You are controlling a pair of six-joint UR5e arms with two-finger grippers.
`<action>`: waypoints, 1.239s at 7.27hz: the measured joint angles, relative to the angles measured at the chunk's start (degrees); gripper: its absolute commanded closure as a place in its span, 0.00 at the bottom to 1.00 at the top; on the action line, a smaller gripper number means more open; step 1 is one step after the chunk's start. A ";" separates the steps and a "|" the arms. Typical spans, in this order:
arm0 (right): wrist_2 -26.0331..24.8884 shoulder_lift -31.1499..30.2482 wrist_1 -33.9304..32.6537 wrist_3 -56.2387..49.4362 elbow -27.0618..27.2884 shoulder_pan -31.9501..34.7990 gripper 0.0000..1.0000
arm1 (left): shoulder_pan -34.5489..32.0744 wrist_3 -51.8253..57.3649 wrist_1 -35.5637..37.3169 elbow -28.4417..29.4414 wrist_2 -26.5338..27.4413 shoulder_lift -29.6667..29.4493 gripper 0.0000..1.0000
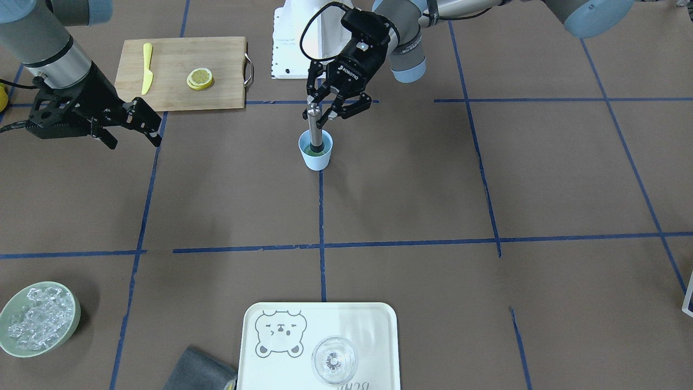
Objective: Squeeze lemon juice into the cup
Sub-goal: 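Lower the metal rod into the blue cup and press the lemon with the left gripper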
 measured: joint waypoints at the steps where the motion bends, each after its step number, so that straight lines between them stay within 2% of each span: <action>1: 0.00 0.03 0.00 0.02 0.01 0.06 0.00 | 0.11 0.00 0.01 1.13 -0.08 -0.33 1.00; 4: 0.08 0.29 0.00 0.08 0.29 0.29 0.00 | 0.33 0.04 0.02 3.31 -0.37 -0.34 1.00; 9: 0.18 0.44 0.00 0.09 0.37 0.69 0.00 | 0.94 0.05 0.02 3.63 -0.33 -0.09 1.00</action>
